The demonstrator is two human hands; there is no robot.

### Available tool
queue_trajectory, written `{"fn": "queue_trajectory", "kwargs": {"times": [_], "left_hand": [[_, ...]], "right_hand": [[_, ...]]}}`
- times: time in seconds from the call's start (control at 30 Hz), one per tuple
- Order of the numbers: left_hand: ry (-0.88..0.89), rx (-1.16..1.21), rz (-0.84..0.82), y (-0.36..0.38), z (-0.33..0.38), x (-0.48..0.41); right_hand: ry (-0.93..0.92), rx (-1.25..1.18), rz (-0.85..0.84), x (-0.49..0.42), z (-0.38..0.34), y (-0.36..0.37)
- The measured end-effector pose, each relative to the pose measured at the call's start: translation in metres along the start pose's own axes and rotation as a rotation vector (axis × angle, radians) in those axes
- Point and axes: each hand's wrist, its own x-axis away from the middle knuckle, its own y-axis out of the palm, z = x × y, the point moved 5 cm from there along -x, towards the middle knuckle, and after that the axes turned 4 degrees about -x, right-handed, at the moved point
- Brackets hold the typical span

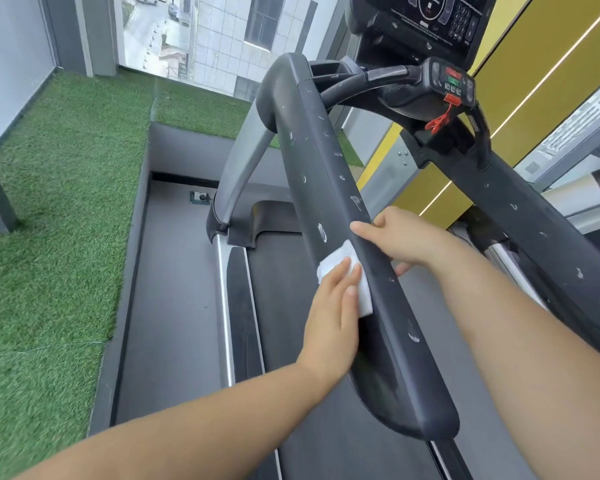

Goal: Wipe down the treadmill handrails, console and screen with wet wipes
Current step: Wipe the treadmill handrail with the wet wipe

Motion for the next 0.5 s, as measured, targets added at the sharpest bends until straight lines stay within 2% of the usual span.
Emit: {"fn": "queue_trajectory", "kwargs": {"times": [0.1, 0.2, 0.27, 0.4, 0.5], "left_hand": [[0.001, -0.040, 0.122, -0.001, -0.006, 0.002], [0.007, -0.118, 0.159, 0.007, -0.003, -0.004], [0.033, -0.174, 0.122, 0.016, -0.005, -0.005], [0.029, -0.032, -0.004, 0.022, -0.010, 0.000], [0.059, -0.009, -0.030, 0.018, -0.018, -0.006]], "right_hand": [[-0.004, 0.071, 0.035, -0.005, -0.003, 0.005], [0.006, 0.084, 0.065, -0.005, -0.001, 0.005], [0.000, 0.096, 0.078, -0.005, 0.000, 0.007], [-0.031, 0.157, 0.091, -0.003, -0.003, 0.009], [-0.031, 0.161, 0.088, 0.000, -0.004, 0.010]]}}
